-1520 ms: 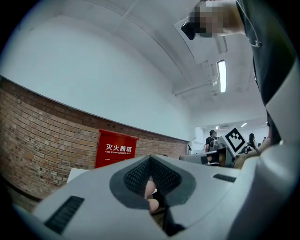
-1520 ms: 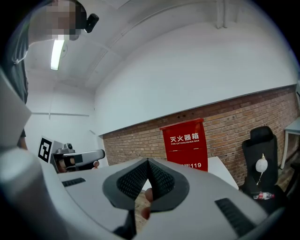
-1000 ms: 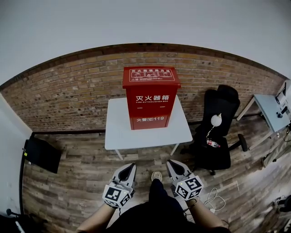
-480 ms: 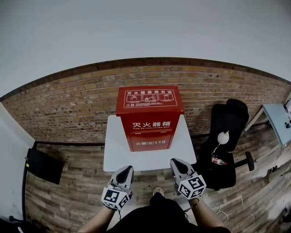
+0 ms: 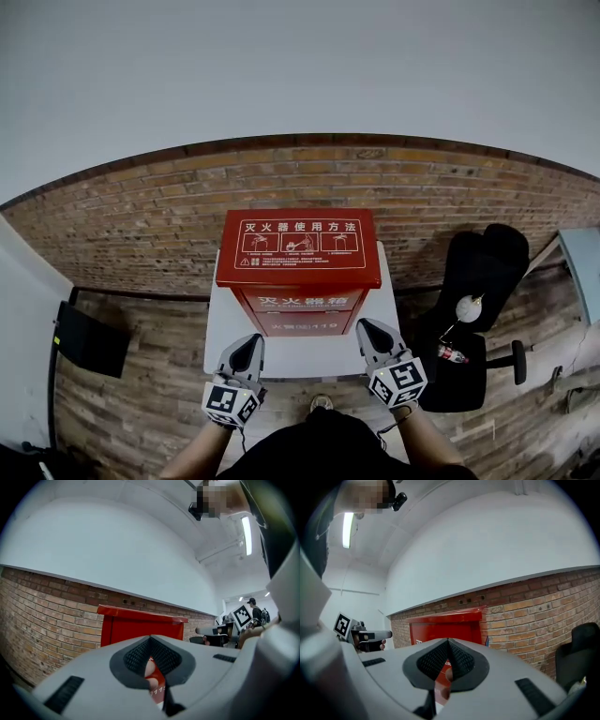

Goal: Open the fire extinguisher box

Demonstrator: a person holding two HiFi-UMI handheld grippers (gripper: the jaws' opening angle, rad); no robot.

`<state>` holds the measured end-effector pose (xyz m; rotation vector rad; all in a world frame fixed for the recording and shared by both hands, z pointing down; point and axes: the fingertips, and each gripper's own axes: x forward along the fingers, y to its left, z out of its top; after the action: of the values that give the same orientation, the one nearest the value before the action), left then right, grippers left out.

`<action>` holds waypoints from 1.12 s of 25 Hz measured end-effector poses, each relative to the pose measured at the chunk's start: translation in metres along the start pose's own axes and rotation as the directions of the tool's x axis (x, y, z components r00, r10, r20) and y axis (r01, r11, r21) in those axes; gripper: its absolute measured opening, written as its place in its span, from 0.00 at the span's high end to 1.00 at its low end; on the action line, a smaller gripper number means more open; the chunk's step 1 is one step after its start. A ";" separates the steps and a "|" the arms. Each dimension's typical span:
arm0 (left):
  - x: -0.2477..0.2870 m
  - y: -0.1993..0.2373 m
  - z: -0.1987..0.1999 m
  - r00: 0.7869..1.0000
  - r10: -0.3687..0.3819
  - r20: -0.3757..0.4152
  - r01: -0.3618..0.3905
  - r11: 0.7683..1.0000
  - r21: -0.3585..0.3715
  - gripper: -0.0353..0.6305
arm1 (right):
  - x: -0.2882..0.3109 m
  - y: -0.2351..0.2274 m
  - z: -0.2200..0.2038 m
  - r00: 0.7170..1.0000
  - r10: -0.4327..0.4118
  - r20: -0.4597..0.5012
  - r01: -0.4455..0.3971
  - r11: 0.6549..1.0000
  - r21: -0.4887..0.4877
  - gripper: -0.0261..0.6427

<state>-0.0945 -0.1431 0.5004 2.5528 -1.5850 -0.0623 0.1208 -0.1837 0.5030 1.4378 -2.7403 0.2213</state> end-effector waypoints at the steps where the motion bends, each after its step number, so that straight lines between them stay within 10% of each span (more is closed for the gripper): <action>1: 0.007 0.003 0.000 1.000 0.009 0.000 -0.009 1.000 0.004 0.87 | 0.005 -0.006 0.001 1.000 -0.005 -0.006 0.005 1.000 -0.022 0.93; 16: 0.022 0.075 0.005 0.978 0.205 -0.030 -0.201 0.975 0.097 0.87 | 0.028 -0.042 0.003 0.996 -0.072 -0.061 0.060 0.982 -0.179 0.93; 23: 0.018 0.098 0.029 0.998 0.063 0.011 -0.063 0.996 0.070 0.75 | 0.016 -0.043 0.019 0.999 0.047 0.015 -0.047 0.998 0.042 0.93; 28: 0.027 0.116 0.049 0.999 0.011 0.034 -0.014 0.996 0.085 0.57 | 0.020 -0.049 0.034 0.991 0.129 0.036 -0.129 0.991 0.019 0.69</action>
<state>-0.1907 -0.2219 0.4690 2.6192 -1.6496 -0.0375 0.1509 -0.2320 0.4763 1.2815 -2.8703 0.2327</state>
